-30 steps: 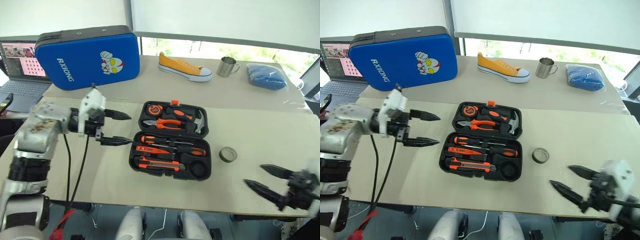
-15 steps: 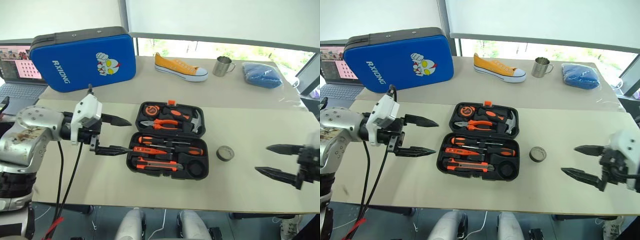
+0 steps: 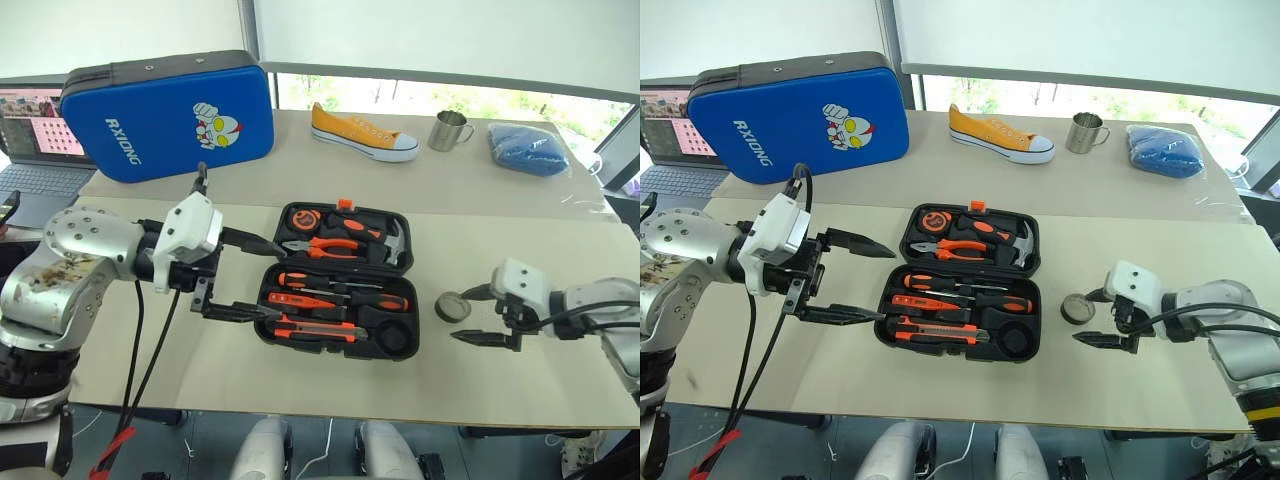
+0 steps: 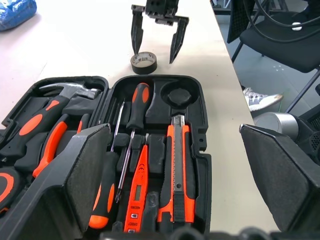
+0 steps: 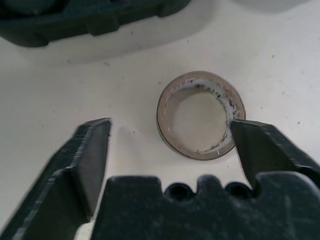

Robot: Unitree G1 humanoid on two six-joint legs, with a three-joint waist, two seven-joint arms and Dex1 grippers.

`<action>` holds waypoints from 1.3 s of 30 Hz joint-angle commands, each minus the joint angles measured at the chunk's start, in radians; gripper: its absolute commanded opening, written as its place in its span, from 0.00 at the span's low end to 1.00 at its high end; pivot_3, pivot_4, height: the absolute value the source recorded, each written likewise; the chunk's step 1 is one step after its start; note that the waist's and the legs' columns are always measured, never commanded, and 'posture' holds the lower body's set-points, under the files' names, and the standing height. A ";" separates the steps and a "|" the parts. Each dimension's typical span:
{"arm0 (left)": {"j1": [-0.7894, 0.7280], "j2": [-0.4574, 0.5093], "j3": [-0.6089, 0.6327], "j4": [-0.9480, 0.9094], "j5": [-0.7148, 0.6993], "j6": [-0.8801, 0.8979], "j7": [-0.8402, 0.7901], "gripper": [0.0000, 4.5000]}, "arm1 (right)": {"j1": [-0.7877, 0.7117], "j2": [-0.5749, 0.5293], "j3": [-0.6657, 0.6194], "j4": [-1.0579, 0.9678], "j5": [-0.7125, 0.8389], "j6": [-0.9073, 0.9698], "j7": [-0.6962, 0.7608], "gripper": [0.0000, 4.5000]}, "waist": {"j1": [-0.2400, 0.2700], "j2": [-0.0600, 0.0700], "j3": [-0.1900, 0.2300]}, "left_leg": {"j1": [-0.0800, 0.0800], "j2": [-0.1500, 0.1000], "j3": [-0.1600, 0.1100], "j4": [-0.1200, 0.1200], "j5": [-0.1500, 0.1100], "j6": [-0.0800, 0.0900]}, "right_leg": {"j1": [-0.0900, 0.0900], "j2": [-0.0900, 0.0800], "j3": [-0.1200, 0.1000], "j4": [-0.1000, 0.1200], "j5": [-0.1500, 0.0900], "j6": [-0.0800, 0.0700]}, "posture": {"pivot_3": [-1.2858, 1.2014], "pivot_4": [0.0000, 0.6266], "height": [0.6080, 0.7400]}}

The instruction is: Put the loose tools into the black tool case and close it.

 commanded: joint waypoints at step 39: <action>-0.008 -0.026 -0.084 -0.032 0.041 -0.106 0.008 1.00 | 0.024 0.080 0.166 -0.505 -0.026 0.053 -0.077 0.01 | 0.006 0.000 0.000 | 0.000 0.000 -0.001 0.001 0.000 0.000 | -0.001 0.001 -0.001 0.000 0.000 0.000 | 0.52 0.24 0.99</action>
